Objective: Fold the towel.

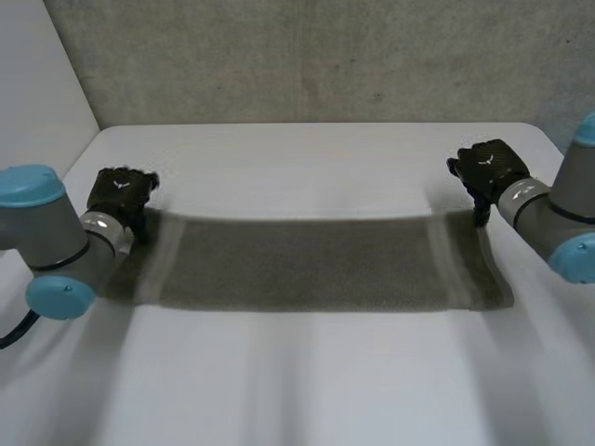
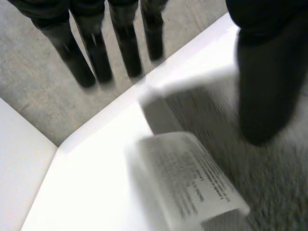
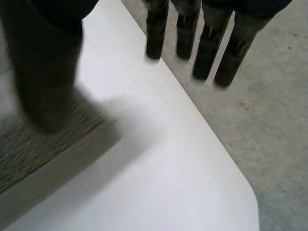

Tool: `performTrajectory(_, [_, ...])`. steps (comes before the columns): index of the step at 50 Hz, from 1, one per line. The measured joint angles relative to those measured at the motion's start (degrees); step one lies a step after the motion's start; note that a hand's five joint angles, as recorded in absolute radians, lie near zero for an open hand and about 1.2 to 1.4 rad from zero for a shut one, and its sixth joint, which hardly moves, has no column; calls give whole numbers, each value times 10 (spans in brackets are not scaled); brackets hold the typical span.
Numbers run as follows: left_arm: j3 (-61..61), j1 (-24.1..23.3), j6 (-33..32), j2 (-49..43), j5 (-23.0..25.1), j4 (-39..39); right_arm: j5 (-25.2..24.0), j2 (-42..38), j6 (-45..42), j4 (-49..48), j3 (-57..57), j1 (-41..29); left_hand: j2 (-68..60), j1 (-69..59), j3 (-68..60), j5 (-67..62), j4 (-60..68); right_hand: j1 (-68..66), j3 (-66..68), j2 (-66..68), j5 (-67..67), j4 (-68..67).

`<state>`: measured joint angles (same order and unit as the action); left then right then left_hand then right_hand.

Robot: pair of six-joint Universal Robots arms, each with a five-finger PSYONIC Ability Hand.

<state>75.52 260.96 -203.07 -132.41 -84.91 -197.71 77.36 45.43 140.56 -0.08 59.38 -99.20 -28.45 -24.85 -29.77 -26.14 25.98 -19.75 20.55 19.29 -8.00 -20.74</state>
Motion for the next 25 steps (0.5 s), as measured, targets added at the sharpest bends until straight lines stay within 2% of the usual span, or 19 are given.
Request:
performTrajectory(1, [-2,-4,2,0,-3,1,9,-4,1,-5,-1,-3,83,70,94,75,-71,36,-48,-40,41,48])
performTrajectory(2, [-1,-8,6,2,-6,1,20,-7,2,-10,0,-7,120,94,135,116,-104,52,-66,-51,48,62])
performTrajectory(4, [3,-13,11,9,-8,2,32,-7,3,-13,8,-12,136,98,153,132,-111,58,-67,-51,48,62])
performTrajectory(7, [19,-18,23,30,-9,1,47,6,4,-13,32,-20,137,98,155,136,-111,60,-67,-51,48,62])
performTrajectory(11, [61,-19,48,81,-7,-1,54,63,6,-7,104,-24,137,99,155,136,-111,63,-67,-51,48,62])
performTrajectory(18, [156,-20,103,177,-5,-12,46,179,6,-4,272,-19,137,100,155,138,-111,63,-67,-51,48,62])
performTrajectory(25, [243,-25,167,231,-4,-55,36,223,5,-16,378,-14,137,101,158,139,-111,52,-62,-47,39,58])
